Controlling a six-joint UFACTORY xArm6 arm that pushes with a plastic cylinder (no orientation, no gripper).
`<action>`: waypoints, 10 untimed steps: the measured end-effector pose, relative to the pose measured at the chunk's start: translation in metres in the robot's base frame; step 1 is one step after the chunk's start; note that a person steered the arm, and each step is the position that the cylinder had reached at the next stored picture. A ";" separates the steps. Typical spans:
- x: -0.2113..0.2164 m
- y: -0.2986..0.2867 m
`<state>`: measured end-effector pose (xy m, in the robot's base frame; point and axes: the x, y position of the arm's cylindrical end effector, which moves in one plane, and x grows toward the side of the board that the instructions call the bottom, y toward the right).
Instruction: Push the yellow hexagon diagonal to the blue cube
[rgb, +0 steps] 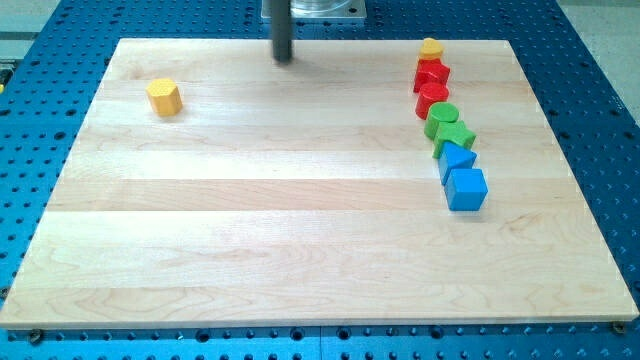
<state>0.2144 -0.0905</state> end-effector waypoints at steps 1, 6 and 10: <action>0.021 -0.068; 0.215 -0.092; 0.284 -0.013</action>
<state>0.4985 -0.1032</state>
